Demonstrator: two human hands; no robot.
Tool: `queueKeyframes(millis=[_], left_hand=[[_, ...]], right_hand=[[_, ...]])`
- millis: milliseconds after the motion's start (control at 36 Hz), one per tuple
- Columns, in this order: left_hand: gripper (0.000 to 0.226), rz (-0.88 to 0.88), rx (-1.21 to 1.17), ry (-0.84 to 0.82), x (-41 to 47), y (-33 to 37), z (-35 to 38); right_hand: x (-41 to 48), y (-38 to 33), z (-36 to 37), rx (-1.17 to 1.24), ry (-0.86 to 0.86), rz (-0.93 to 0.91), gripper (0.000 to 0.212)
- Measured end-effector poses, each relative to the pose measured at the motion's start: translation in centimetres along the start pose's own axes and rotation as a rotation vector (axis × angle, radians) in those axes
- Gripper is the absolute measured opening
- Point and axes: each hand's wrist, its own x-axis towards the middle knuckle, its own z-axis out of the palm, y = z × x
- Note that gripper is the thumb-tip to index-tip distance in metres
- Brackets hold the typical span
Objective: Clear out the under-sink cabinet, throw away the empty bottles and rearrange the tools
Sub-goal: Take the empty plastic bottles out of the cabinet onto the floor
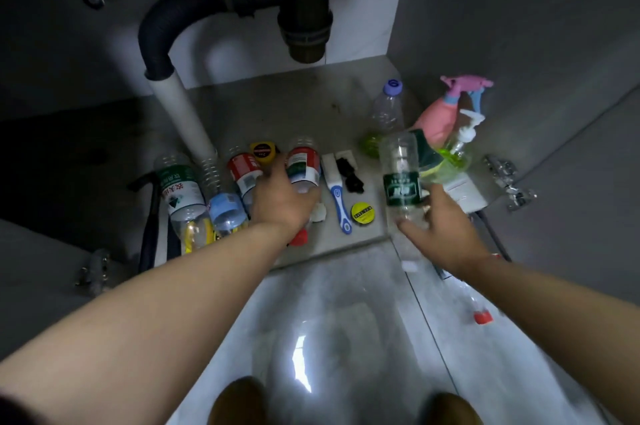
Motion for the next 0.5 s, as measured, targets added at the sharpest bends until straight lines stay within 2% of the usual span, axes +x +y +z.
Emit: queueKeyframes(millis=[56, 139, 222, 306, 417, 500], left_hand=[[0.077, -0.002, -0.086, -0.007, -1.0, 0.5, -0.1], [0.063, 0.023, -0.192, -0.068, -2.5, 1.6, -0.5], [0.060, 0.028, -0.281, -0.265, -3.8, 2.7, -0.7], [0.054, 0.020, -0.272, -0.429, -6.0, 3.5, -0.7], [0.045, -0.023, -0.252, -0.616, -9.1, 3.5, 0.0], [0.038, -0.108, -0.325, -0.759, -11.2, 2.4, 1.5]], right_hand=[[-2.3, 1.6, -0.7, 0.029, -0.080, 0.025, 0.074], [-5.4, 4.1, -1.3, 0.007, -0.210, 0.070, 0.077], [-7.8, 6.4, -1.5, -0.028, -0.312, 0.137, 0.076], [-9.4, 8.5, -1.1, -0.053, -0.421, 0.204, 0.068], [-10.1, 10.8, 0.1, -0.182, -0.427, 0.263, 0.061], [-9.9, 11.6, 1.1, -0.195, -0.387, 0.311, 0.052]])
